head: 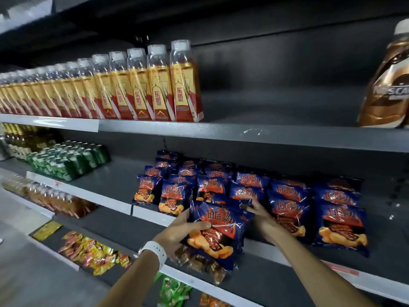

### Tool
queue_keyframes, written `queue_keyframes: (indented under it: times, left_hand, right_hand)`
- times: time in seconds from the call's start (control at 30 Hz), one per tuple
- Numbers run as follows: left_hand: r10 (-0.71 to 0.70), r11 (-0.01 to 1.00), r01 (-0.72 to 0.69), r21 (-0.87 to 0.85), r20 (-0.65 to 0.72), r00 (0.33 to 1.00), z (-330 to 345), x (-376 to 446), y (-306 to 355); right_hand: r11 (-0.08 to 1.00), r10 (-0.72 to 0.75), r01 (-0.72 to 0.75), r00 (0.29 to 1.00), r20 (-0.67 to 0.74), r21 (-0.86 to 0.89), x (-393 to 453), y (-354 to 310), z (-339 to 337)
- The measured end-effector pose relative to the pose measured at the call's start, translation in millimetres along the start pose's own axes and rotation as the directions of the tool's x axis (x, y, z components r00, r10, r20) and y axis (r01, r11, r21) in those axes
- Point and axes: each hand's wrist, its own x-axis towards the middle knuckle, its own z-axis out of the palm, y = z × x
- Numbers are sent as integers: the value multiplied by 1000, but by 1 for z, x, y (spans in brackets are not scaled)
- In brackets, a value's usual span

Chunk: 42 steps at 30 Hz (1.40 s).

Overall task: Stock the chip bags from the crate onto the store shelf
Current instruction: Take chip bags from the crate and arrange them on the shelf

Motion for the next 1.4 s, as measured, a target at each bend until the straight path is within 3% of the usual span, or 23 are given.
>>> queue_keyframes:
  times: [0.23, 0.4, 0.57, 0.73, 0.9, 0.97, 1.07, 1.23, 1.3, 1.4]
  left_hand:
    - [-15, 997, 15, -69, -9, 1000, -44, 43, -6]
    - [-24, 999, 25, -34, 25, 999, -64, 54, -10]
    - [0, 999, 7, -45, 145, 989, -75, 63, -6]
    - [25, 1000, -23, -12, 234, 972, -92, 64, -2]
    - [100, 995, -104, -4, 299, 949, -104, 55, -1]
    - [121, 993, -118, -30, 290, 949, -106, 49, 0]
    - [174, 985, -163, -61, 304, 937, -106, 44, 2]
    - [195, 980, -174, -96, 282, 939, -102, 40, 4]
    - [180, 982, -157, -107, 262, 948, -101, 38, 5]
    - [130, 991, -122, -47, 254, 958, -96, 46, -2]
  right_hand:
    - [998, 39, -42, 994, -99, -35, 47, 3, 30]
    - [994, 75, -61, 983, -170, 91, 62, 20, 47]
    - [980, 100, -51, 962, -256, 191, 47, 11, 69]
    - [908, 188, -53, 939, -290, 417, 10, -16, 93]
    - [946, 235, -112, 883, -406, 302, 0, -15, 112]
    - [947, 206, -68, 879, -430, 315, -8, -17, 118]
    - [932, 168, -18, 907, -387, 363, -18, -21, 121]
    - [859, 84, -7, 988, -127, 513, -31, -22, 112]
    - [895, 42, -14, 998, -54, 447, -34, -18, 110]
    - [979, 45, -32, 997, -64, 200, -38, -13, 110]
